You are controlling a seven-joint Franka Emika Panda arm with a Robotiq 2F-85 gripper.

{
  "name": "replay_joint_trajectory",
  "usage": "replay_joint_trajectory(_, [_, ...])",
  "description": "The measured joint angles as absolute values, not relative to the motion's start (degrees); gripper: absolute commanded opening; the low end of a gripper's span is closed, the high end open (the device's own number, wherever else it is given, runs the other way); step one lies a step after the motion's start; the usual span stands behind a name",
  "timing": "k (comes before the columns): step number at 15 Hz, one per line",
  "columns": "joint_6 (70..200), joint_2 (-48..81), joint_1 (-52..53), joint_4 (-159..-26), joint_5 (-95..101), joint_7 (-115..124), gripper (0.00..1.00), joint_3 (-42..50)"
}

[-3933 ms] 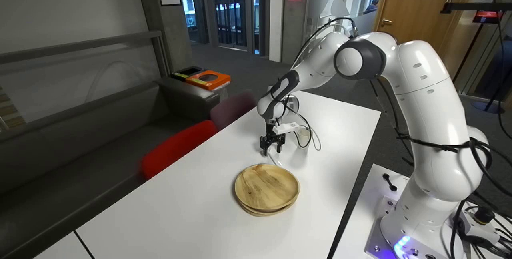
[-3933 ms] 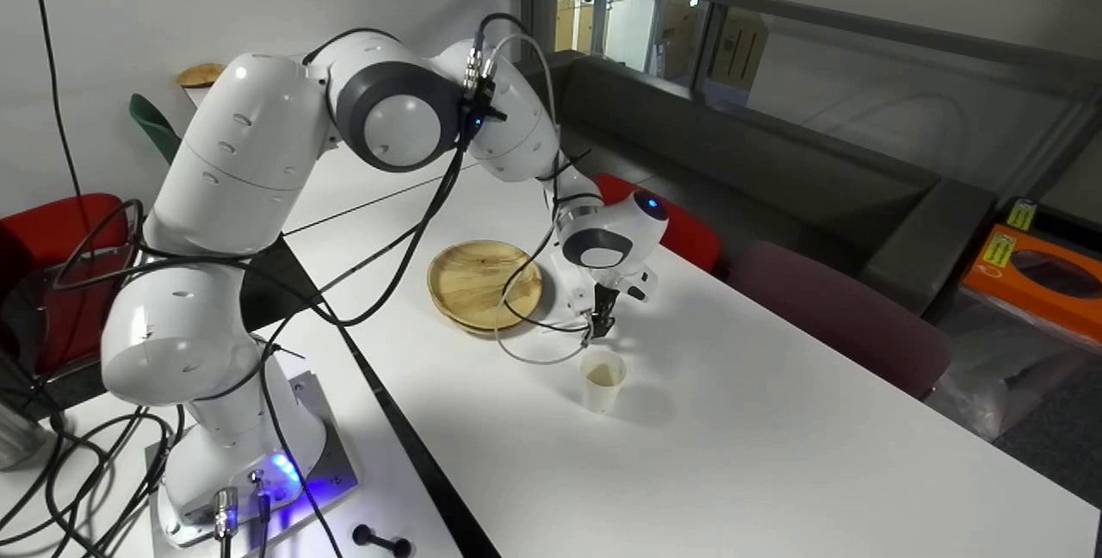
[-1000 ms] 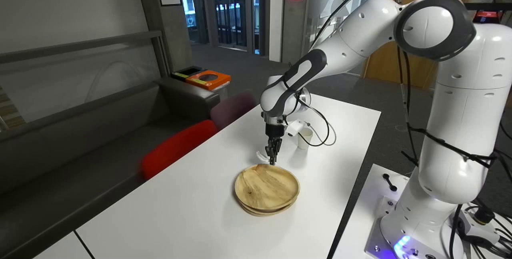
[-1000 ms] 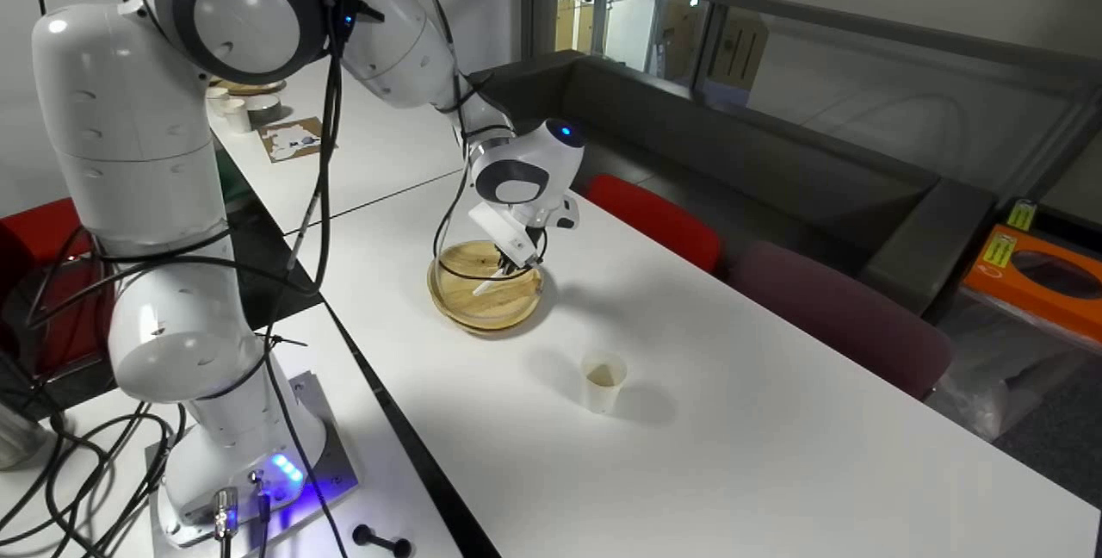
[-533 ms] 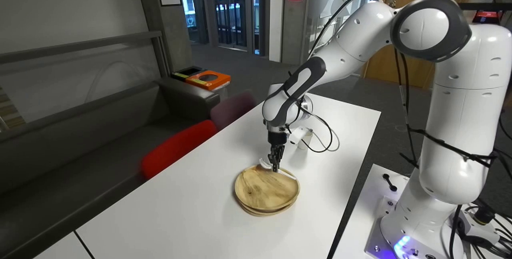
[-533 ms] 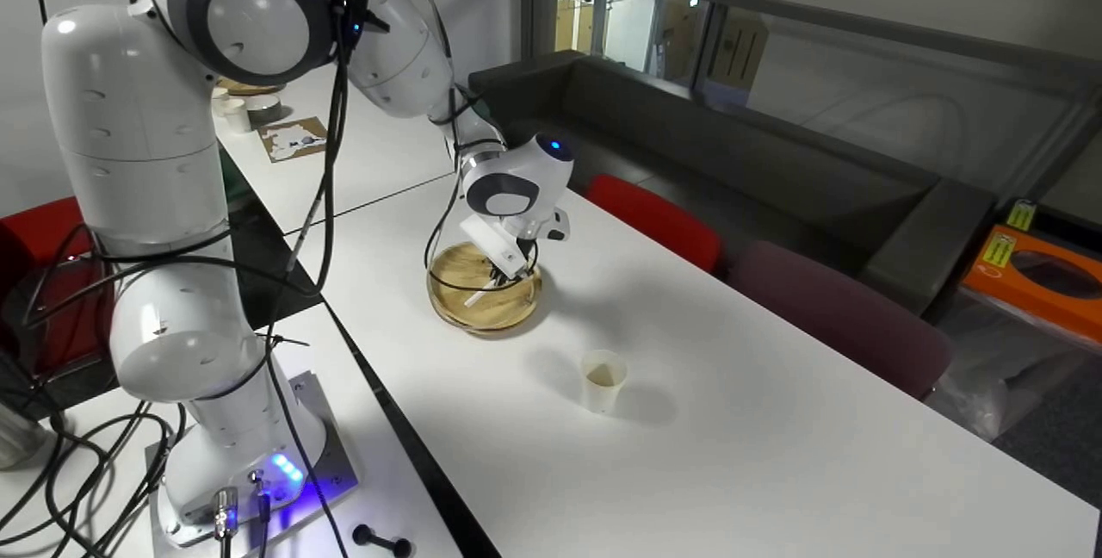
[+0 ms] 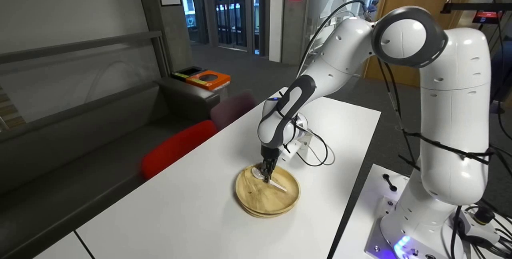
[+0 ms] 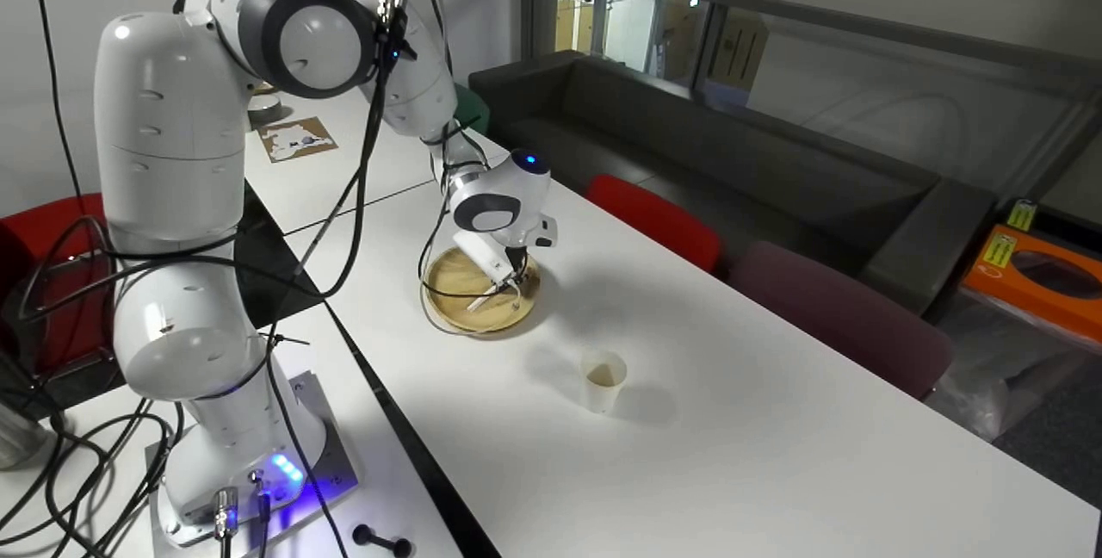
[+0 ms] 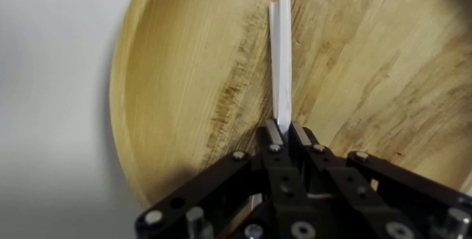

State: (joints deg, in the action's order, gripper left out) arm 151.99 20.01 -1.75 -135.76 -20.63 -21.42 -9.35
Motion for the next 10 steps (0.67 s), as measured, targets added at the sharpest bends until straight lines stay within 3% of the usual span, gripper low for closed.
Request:
replay_joint_trajectory(6, [152.8, 21.5, -1.4, -135.7, -20.5, -18.0, 0.04, -10.4])
replay_joint_trajectory(7, [152.8, 21.5, -1.4, -135.7, -20.5, -17.6, 0.35, -10.4])
replay_joint_trajectory(8, [152.8, 21.5, -1.4, -135.6, -20.4, -17.5, 0.36, -10.4])
replay_joint_trajectory(10, [152.8, 21.5, -1.4, -135.5, -20.1, -17.1, 0.51, -10.4])
